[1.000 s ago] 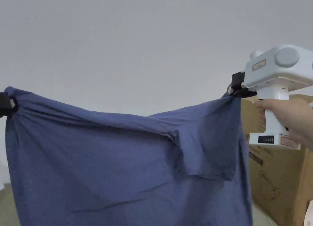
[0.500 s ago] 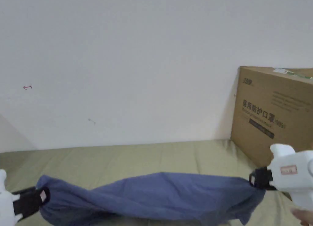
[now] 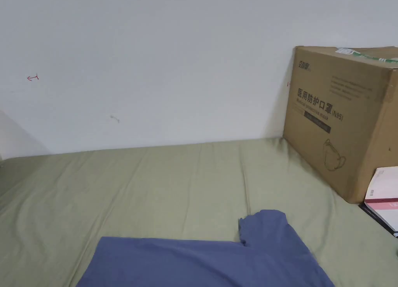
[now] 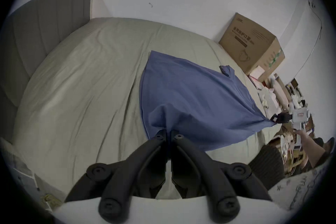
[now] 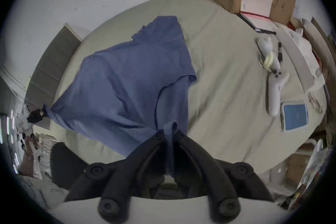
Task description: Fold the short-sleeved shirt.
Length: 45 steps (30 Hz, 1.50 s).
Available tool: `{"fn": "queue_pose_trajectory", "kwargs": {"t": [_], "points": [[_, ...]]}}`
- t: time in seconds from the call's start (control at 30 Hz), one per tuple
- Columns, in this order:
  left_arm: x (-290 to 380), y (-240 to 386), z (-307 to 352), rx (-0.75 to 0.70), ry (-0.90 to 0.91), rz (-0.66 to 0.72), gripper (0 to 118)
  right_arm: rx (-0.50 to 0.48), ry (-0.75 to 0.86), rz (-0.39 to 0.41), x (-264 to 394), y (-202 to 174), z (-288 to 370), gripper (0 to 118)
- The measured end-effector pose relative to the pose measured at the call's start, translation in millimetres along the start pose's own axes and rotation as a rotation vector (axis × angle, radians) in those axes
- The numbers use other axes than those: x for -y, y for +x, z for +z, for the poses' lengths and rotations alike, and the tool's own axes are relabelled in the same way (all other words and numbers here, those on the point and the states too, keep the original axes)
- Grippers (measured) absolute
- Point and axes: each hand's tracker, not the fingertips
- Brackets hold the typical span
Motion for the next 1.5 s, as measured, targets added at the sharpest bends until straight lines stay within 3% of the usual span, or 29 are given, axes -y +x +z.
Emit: {"fn": "queue_pose_trajectory", "kwargs": {"t": [0.1,0.23,0.33,0.37,0.4,0.43,0.47,0.5,0.6,0.73,0.83,0.87,0.9,0.93,0.97,1.0,1.07,1.13,1.23,1.33,1.37,1.43,1.47,1.5], "points": [[6,1,9,-0.007,-0.078,0.012,3,-0.013,-0.023,-0.029,11,-2,9,6],[13,1,-4,0.002,-0.154,0.018,3,0.054,-0.082,0.050,18,-9,-4,6],[18,-5,-18,-0.007,-0.170,0.024,3,0.066,-0.079,0.041,19,-15,-17,6],[18,-6,-20,0.000,-0.170,0.034,9,0.072,-0.071,0.037,18,-17,-19,8],[19,-4,-21,0.013,-0.161,0.056,36,0.074,-0.041,0.035,19,-21,-17,33],[19,-5,-22,0.011,-0.151,0.077,80,0.079,-0.011,0.041,18,-25,-15,70],[19,-4,-24,0.009,-0.149,0.089,114,0.067,0.019,0.038,17,-29,-12,97],[20,-3,-23,0.032,-0.140,0.106,115,0.044,0.049,0.028,16,-33,-7,102],[6,3,-8,0.109,-0.037,0.194,114,-0.031,0.109,-0.085,9,-43,15,102],[-11,50,29,0.184,0.214,0.192,114,-0.225,0.365,-0.196,-5,-65,54,102],[-31,62,35,0.182,0.365,0.162,113,-0.260,0.635,-0.138,-13,-98,88,102],[-37,71,38,0.141,0.407,0.137,110,-0.201,0.774,-0.068,-13,-112,100,102],[-42,78,40,0.116,0.447,0.110,97,-0.144,0.857,0.003,-13,-126,105,99],[-47,79,32,0.096,0.482,0.074,71,-0.025,0.824,0.077,-22,-138,103,86],[-52,82,29,0.093,0.505,0.050,35,0.048,0.781,0.121,-30,-149,101,45],[-57,84,24,0.112,0.493,0.044,0,0.052,0.795,0.153,-32,-156,97,0],[-69,89,9,0.117,0.468,0.048,0,0.078,0.849,0.147,-33,-164,90,0],[-84,82,-1,0.132,0.466,0.042,0,-0.038,0.861,0.094,-51,-155,80,0],[-114,84,-24,0.070,0.441,-0.042,0,-0.088,0.928,0.048,-67,-150,71,0],[-164,67,-84,0.032,0.221,-0.065,0,-0.100,0.980,0.043,-93,-141,48,0],[-180,58,-108,0.038,0.152,-0.058,0,-0.093,0.924,0.066,-103,-147,34,0],[-205,33,-160,-0.003,0.039,-0.037,0,-0.023,0.612,0.060,-132,-149,3,5],[-215,20,-185,-0.024,-0.018,-0.036,0,0.015,0.539,0.092,-138,-151,-15,5],[-223,8,-208,-0.042,-0.047,-0.030,0,0.014,0.579,0.070,-137,-149,-28,4]]}}
